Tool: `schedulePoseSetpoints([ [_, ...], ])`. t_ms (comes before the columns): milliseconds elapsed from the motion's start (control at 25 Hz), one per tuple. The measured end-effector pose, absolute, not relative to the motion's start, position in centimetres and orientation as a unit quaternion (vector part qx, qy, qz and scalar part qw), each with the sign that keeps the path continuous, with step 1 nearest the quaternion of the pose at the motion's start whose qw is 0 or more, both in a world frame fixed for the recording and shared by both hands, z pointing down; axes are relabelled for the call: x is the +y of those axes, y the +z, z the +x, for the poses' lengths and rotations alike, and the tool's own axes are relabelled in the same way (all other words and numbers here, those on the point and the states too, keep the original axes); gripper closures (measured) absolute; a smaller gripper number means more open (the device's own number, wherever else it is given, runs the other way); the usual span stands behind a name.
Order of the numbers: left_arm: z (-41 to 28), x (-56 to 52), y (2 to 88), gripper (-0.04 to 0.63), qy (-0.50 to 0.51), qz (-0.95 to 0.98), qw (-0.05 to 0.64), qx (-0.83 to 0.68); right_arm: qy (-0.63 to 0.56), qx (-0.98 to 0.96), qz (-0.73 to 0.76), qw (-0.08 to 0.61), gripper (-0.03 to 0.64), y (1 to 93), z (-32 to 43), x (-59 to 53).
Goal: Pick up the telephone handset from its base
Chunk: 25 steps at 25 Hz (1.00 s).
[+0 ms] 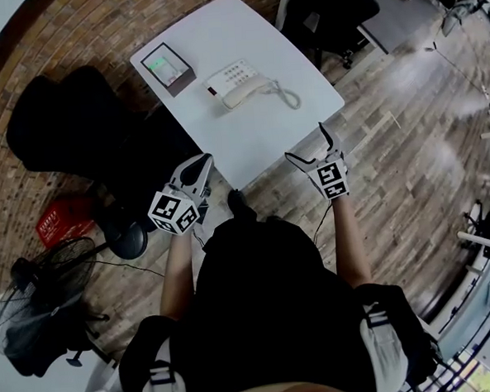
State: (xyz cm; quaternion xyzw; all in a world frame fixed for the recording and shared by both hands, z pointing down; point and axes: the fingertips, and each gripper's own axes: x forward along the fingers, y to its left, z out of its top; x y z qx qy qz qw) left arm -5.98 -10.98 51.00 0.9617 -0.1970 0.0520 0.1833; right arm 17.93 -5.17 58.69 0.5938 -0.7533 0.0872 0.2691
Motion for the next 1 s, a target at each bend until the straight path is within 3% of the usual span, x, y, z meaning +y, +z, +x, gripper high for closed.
schedulePoseSetpoints([
  [600, -8.2, -15.6, 51.8, 0.575, 0.062, 0.967, 0.183, -0.169, 0.082, -0.747, 0.599, 0.275, 0.071, 59.7, 14.0, -9.9],
  [1000, -8.3, -18.2, 52.2, 0.575, 0.059, 0.961, 0.195, -0.187, 0.061, -0.763, 0.555, 0.326, 0.071, 60.4, 15.2, -13.0],
])
